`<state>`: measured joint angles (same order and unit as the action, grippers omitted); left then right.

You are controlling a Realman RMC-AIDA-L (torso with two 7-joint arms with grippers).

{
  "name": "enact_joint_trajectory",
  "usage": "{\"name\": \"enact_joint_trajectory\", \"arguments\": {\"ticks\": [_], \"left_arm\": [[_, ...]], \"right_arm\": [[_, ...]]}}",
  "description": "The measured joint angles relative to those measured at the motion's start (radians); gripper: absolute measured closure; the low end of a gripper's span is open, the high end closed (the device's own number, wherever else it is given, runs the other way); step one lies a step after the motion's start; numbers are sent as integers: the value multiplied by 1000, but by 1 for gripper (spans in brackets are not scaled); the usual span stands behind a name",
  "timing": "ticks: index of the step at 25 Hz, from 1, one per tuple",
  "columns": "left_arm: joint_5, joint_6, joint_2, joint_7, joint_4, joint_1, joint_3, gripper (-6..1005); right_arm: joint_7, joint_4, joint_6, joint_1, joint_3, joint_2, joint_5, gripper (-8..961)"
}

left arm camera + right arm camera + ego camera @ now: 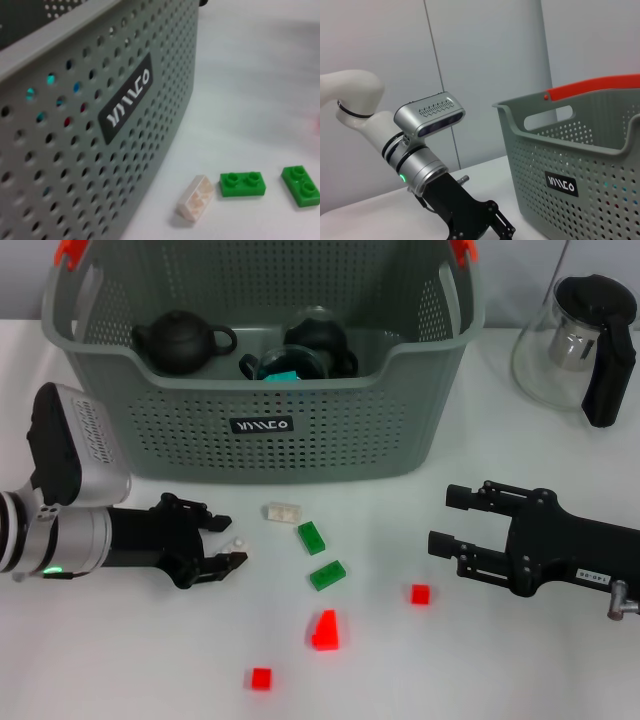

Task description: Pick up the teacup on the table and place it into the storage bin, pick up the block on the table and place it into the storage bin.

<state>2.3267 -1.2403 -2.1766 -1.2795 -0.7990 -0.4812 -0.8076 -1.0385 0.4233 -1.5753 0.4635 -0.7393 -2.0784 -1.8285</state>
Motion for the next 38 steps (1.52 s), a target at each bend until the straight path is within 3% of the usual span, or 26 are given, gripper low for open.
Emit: {"name": "enact_joint_trajectory", "arguments": {"ticks": [20, 26, 38], "left_arm": [[2, 11, 0, -7, 0, -1, 0, 564], [2, 11, 0, -8, -3, -3, -1, 738], [2, -9, 7, -53, -12, -5, 5, 813]], "right_arm": [[-3, 0, 0, 0, 0, 1, 2, 269], [-2, 0, 0, 0, 0, 1, 3, 270], [-3, 0, 0, 5, 0, 2, 5, 270]]}}
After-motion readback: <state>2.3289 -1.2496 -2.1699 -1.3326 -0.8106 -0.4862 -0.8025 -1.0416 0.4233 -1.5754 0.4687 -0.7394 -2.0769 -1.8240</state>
